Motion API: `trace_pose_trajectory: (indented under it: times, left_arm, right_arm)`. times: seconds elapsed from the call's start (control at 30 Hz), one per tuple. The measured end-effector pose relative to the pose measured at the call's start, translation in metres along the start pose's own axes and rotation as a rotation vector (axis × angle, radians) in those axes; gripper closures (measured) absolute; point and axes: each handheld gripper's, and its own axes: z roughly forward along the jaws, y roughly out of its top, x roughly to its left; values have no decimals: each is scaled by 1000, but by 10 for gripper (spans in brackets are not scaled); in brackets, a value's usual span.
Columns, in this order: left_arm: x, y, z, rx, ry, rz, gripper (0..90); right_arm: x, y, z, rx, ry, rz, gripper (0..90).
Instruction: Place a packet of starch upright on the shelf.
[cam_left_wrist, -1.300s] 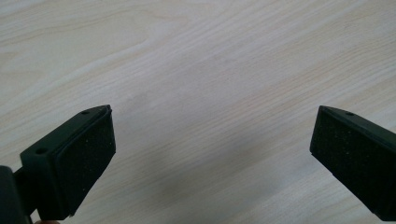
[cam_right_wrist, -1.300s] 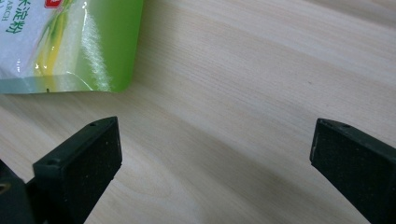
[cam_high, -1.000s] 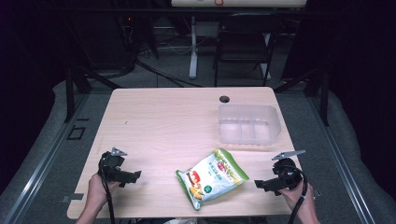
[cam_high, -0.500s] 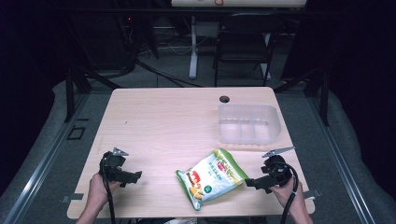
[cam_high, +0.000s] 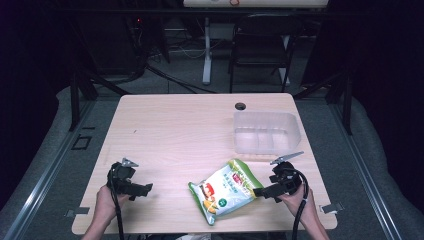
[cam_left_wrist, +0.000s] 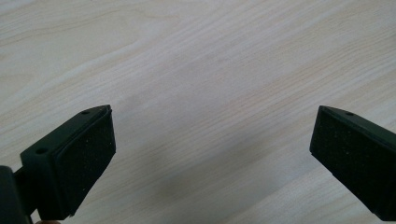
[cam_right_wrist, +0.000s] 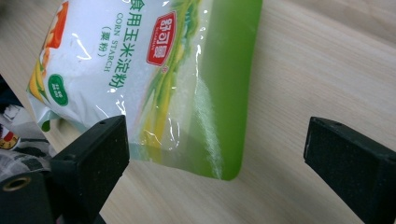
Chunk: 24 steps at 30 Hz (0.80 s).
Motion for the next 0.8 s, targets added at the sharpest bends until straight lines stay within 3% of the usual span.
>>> trace_pose_trajectory:
  times: [0.57,0.8]
  left_arm:
    - [-1,1,-1,2,-11,19,3]
    - [0,0,0,3,-17,14,3]
  right_arm:
    - [-2,7,17,87,51,28,76]
    - [-5,-8,11,74,59,92,78]
